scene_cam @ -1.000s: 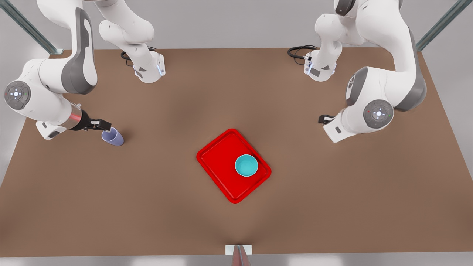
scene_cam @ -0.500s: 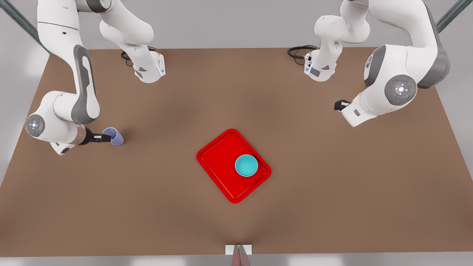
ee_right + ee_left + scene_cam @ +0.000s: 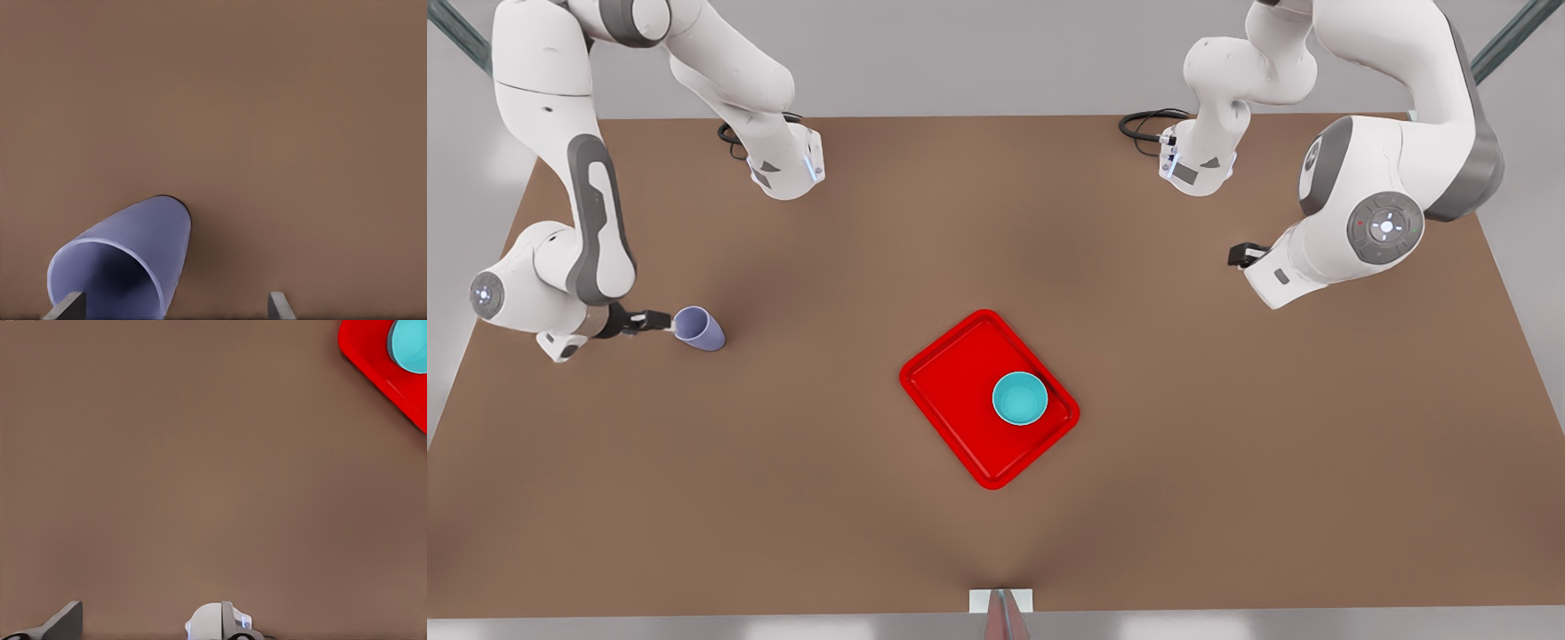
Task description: Place the bowl on the tray with the left arm and the cup on the tray with the right arm
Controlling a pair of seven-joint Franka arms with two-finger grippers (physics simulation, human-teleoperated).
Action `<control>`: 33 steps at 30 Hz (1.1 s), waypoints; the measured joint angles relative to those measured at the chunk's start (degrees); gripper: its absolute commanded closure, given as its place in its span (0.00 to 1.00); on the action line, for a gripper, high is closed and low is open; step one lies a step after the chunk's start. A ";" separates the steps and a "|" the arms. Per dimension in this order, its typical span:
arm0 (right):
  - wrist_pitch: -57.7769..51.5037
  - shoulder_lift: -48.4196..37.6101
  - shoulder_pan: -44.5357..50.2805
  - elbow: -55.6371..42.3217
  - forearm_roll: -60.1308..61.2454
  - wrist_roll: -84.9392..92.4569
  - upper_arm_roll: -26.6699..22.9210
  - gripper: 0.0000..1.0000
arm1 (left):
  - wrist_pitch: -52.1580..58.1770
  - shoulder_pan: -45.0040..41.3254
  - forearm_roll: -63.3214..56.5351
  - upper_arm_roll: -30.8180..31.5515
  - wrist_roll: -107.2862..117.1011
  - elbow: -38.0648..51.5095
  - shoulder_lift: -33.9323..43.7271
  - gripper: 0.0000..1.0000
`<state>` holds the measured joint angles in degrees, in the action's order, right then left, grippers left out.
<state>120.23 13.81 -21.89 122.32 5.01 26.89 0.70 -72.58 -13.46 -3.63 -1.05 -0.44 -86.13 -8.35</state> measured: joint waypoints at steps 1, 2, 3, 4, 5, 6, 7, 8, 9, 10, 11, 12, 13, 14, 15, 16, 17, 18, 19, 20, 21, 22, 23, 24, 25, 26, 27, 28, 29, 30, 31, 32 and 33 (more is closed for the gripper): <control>0.00 -0.01 0.00 0.19 -0.17 -0.08 0.00 0.00 | 0.06 0.01 0.01 0.00 0.00 0.01 0.00 0.00; 0.00 -0.01 0.25 0.43 -0.42 -0.09 0.00 0.00 | 0.07 0.01 0.01 0.00 0.00 0.01 0.08 0.00; -0.08 -0.19 0.71 0.68 -0.44 -0.09 0.00 0.00 | 0.07 0.01 0.01 0.00 0.00 0.05 0.12 0.00; -0.05 -0.52 0.61 1.48 -0.52 -0.09 0.00 0.00 | 0.15 0.01 0.02 0.00 0.00 0.04 0.09 0.00; -0.09 -0.45 0.61 1.70 -0.53 -0.09 0.00 0.00 | 0.10 0.01 0.02 0.00 0.05 0.09 0.04 0.00; -0.09 -0.53 0.62 2.02 -0.53 -0.09 0.00 0.00 | 0.07 0.01 0.02 0.00 0.09 0.09 0.00 0.00; -0.09 -0.37 0.62 2.30 -0.53 -0.09 -0.08 0.00 | 0.07 0.01 0.02 0.00 0.09 0.09 0.00 0.00; -0.08 -0.11 0.61 2.31 -0.82 -0.16 -0.09 0.00 | 0.14 0.01 0.05 0.00 0.09 0.01 0.00 0.00; -0.09 -0.01 0.62 2.31 -1.13 -0.72 -0.09 0.00 | 0.15 0.02 0.20 0.00 0.09 0.00 0.00 0.00; -0.08 0.04 0.62 2.40 -1.81 -1.04 -0.01 0.00 | 0.15 0.01 0.33 0.00 0.09 0.00 0.00 0.00; -0.01 0.08 0.63 2.77 -1.84 -1.05 0.00 0.00 | 0.15 0.01 0.44 0.00 0.09 0.08 0.00 0.00; 0.00 0.21 0.63 2.84 -1.85 -1.05 0.00 0.00 | 0.15 0.01 0.52 0.00 0.09 0.04 0.00 0.00; 0.18 0.82 0.64 2.84 -1.85 -1.05 0.00 0.00 | 0.15 0.01 0.59 0.00 0.14 0.08 0.00 0.00; 0.35 0.95 0.71 2.84 -1.85 -1.05 0.00 0.00 | 0.23 0.01 0.65 0.00 0.14 0.01 0.00 0.00; 0.35 1.33 0.90 2.84 -1.85 -1.05 0.00 0.00 | 0.24 0.01 0.70 0.00 0.17 0.08 0.08 0.00; 0.35 1.67 0.90 2.92 -1.85 -1.05 0.09 0.01 | 0.41 0.01 0.75 0.00 0.18 0.09 0.09 0.00; 0.35 1.75 0.88 3.14 -1.85 -1.05 0.09 0.03 | 0.42 0.01 0.79 0.00 0.18 0.17 0.09 0.00; 0.43 1.75 0.88 3.55 -1.85 -1.05 0.09 0.03 | 0.42 0.06 0.82 0.07 0.18 0.18 0.12 0.00; 0.44 1.62 1.66 3.89 -1.85 -1.05 0.09 0.03 | 0.42 -0.01 0.84 0.09 0.18 0.18 0.17 0.00; 0.46 1.65 1.59 3.97 -1.85 -1.05 0.09 0.04 | 0.50 -0.01 0.87 0.17 0.18 0.18 0.26 0.00; 0.44 1.66 1.60 4.06 -1.85 -1.05 0.09 0.06 | 0.51 0.01 0.88 0.26 0.18 0.18 0.31 0.00; 0.42 1.66 1.61 4.15 -1.85 -1.05 0.09 0.06 | 0.51 0.00 0.89 0.35 0.18 0.26 0.35 0.00; 0.44 1.79 1.69 4.16 -1.85 -1.05 0.09 0.07 | 0.51 -0.02 0.90 0.44 0.18 0.26 0.35 0.00; 0.46 2.08 1.63 4.16 -1.85 -1.05 0.09 0.10 | 0.51 -0.04 0.90 0.44 0.18 0.26 0.35 0.00; 0.50 2.23 1.68 4.15 -1.85 -1.05 0.09 0.11 | 0.51 0.01 0.90 0.44 0.18 0.26 0.35 0.00; 0.53 2.51 1.67 4.08 -1.85 -1.05 0.09 0.17 | 0.71 0.03 0.90 0.44 0.18 0.26 0.35 0.00; 0.48 2.57 1.67 4.07 -1.85 -1.06 0.09 0.28 | 1.02 0.06 0.90 0.52 0.18 0.26 0.36 0.00; 0.44 2.57 1.66 4.07 -1.93 -1.10 0.08 0.42 | 1.03 -0.03 0.90 0.53 0.18 0.26 0.44 0.00; 0.39 2.58 1.68 4.07 -1.93 -1.40 0.09 0.52 | 1.03 -0.03 0.90 0.53 0.18 0.26 0.44 0.00; 0.35 2.61 1.72 4.07 -1.94 -1.75 0.09 0.53 | 0.96 0.02 0.90 0.53 0.18 0.26 0.44 0.00; 0.29 2.59 1.77 4.07 -1.94 -1.84 0.09 0.64 | 0.95 0.04 0.90 0.53 0.18 0.26 0.38 0.00; 0.30 2.54 1.76 4.07 -1.94 -1.98 0.09 0.79 | 0.94 0.02 0.90 0.53 0.18 0.26 0.35 0.00; 0.14 2.54 1.78 4.07 -1.94 -2.90 0.09 0.79 | 0.94 0.00 0.90 0.53 0.18 0.26 0.35 0.00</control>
<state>120.37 16.35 -20.10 126.39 3.07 23.99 0.79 -71.63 -13.46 -2.72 -0.53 -0.26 -85.87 -8.00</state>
